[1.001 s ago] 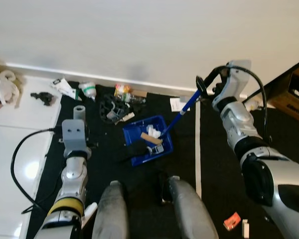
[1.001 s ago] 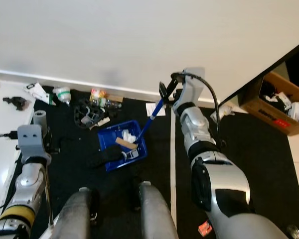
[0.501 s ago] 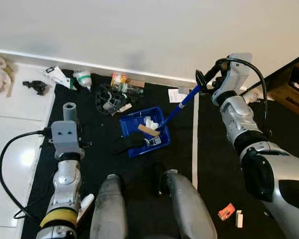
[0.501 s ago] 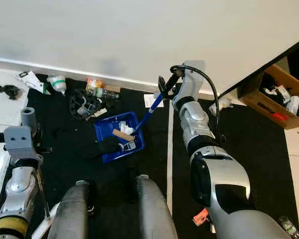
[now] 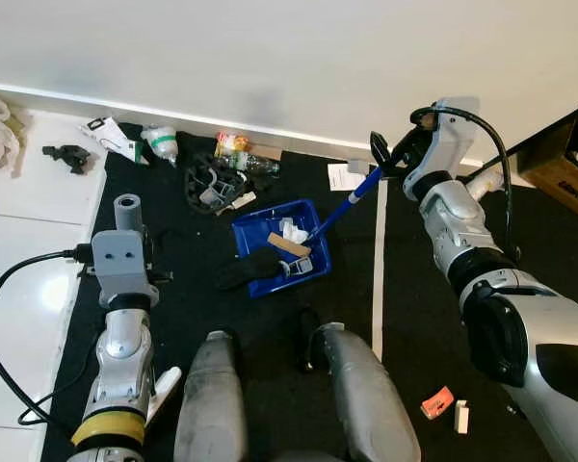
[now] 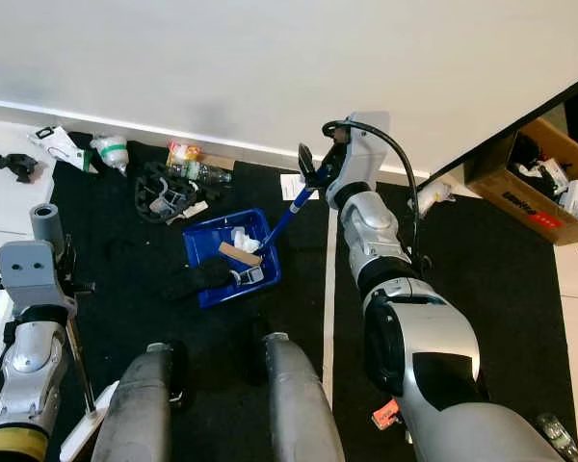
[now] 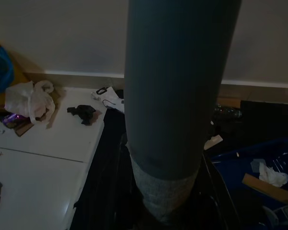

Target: Sweep floor

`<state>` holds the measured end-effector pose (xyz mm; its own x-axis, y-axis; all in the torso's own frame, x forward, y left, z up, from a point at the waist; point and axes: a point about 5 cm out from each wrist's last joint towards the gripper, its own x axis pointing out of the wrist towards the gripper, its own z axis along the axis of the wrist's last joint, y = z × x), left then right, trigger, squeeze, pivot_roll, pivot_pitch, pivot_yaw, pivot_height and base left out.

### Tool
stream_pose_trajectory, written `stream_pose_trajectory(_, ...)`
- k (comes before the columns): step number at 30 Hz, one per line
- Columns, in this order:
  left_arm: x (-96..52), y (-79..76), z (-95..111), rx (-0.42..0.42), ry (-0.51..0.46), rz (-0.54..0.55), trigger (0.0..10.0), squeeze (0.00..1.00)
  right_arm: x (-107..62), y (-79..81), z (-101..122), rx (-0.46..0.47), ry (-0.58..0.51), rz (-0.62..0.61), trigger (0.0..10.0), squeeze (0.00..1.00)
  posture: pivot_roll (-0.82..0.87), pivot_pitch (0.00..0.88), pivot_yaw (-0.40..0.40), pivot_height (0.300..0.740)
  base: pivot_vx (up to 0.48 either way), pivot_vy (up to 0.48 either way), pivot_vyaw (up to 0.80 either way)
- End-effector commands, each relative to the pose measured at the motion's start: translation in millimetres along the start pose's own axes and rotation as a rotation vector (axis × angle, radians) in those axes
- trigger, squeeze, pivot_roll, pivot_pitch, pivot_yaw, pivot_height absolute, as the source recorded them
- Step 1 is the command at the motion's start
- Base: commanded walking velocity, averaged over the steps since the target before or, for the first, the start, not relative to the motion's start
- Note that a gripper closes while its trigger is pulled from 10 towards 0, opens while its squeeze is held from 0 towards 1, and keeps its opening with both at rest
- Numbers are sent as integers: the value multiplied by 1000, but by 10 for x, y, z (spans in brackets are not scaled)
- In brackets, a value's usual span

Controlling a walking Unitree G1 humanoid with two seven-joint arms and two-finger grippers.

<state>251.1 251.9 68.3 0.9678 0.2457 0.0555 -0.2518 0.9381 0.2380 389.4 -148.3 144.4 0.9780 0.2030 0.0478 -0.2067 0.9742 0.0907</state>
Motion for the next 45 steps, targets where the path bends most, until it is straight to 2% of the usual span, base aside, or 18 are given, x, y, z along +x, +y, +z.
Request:
stream_pose_trajectory(1, -86, -15, -87, 6, 43, -18, 10000, 0, -52, -42, -112, 2, 49, -12, 10000, 0, 266, 372, -225, 740, 0, 0, 0)
stream_pose_trajectory(4, -90, 11, -62, 9, 40, -15, 10000, 0, -45, -37, -92, 5, 37, -8, 10000, 0, 270, 373, -225, 740, 0, 0, 0)
stream_pose_trajectory(5, -91, 21, -58, 10, 40, -12, 10000, 0, -40, -30, -81, 10, 29, -5, 9137, 0, 270, 373, -225, 740, 0, 0, 0)
stream_pose_trajectory(8, -93, 30, -52, 10, 41, -9, 10000, 0, -36, -24, -70, 16, 20, -1, 9137, 0, 270, 373, -225, 740, 0, 0, 0)
stream_pose_trajectory(9, -92, 37, -51, 10, 42, -7, 10000, 0, -32, -18, -62, 18, 16, 2, 3255, 0, 275, 372, -228, 740, 0, 0, 0)
stream_pose_trajectory(12, -93, 41, -48, 11, 44, -5, 10000, 0, -29, -15, -57, 18, 15, 3, 2941, 0, 275, 372, -228, 740, 0, 0, 0)
stream_pose_trajectory(13, -94, 43, -49, 10, 46, -3, 10000, 0, -27, -11, -55, 18, 14, 4, 1255, 0, 275, 372, -228, 740, 0, 0, 0)
stream_pose_trajectory(17, -101, 38, -50, 10, 50, -3, 10000, 0, -27, -11, -56, 16, 14, 5, 1294, 0, 275, 371, -230, 740, 0, 0, 0)
stream_pose_trajectory(18, -102, 35, -51, 9, 51, -4, 10000, 0, -30, -15, -59, 13, 15, 3, 0, 0, 276, 369, -230, 740, 0, 0, 0)
stream_pose_trajectory(35, -97, 29, -55, 9, 57, -7, 10000, 0, -59, -101, -70, -11, 18, -50, 0, 0, 275, 358, -231, 740, 0, 0, 0)
stream_pose_trajectory(37, -92, 15, -63, 8, 59, -10, 10000, 0, -83, -201, -70, -16, 23, -126, 0, 0, 260, 334, -223, 740, 0, 0, 0)
stream_pose_trajectory(43, -55, -10, -101, 3, 69, -20, 10000, 0, -146, -309, -119, -14, 26, -217, 0, 0, 217, 279, -194, 740, 0, 0, 0)
stream_pose_trajectory(44, -40, -17, -108, 2, 71, -24, 10000, 0, -160, -310, -135, -18, 22, -219, 2431, 0, 205, 264, -185, 740, 0, 0, 0)
stream_pose_trajectory(45, -23, -26, -96, 1, 68, -29, 10000, 0, -173, -310, -141, -13, 8, -218, 3725, 0, 199, 255, -179, 740, 0, 0, 0)
